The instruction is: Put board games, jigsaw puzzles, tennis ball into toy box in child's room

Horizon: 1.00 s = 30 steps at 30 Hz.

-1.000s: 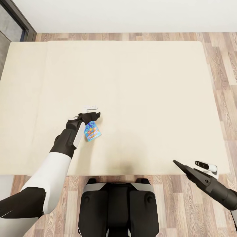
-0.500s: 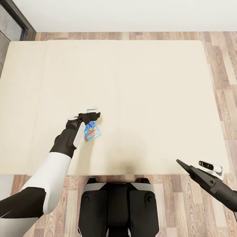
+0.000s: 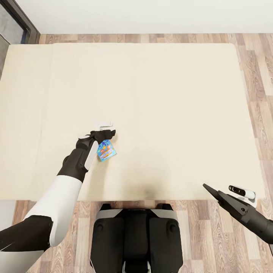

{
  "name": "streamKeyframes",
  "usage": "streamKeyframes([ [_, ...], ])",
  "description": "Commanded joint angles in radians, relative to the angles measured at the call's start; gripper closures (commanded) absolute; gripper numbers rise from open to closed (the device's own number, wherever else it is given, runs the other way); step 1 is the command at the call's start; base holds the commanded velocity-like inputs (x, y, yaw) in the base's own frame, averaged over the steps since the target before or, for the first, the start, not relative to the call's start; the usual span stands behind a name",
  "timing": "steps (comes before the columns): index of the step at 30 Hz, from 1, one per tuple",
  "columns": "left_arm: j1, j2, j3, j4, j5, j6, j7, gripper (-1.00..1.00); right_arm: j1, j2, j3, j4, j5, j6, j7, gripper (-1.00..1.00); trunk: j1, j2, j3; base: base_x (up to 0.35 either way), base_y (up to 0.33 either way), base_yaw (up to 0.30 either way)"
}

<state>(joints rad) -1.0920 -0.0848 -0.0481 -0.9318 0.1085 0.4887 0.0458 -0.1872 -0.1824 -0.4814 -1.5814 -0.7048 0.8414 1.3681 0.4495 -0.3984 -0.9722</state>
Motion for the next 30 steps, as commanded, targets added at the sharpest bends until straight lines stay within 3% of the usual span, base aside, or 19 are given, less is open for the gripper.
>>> streamKeyframes([
  [1,0.0,0.0,-0.001,-0.001,0.01,0.005,0.005,-1.0,0.0,0.0,0.0,0.0,-0.003,0.008,0.001,-1.0,0.001,-0.002,-0.002,0.0,0.0,0.0],
  [30,0.0,0.0,-0.006,-0.001,0.01,0.004,0.005,-1.0,0.0,0.0,0.0,0.0,-0.002,-0.001,-0.001,-1.0,0.001,-0.002,-0.041,0.0,0.0,0.0],
])
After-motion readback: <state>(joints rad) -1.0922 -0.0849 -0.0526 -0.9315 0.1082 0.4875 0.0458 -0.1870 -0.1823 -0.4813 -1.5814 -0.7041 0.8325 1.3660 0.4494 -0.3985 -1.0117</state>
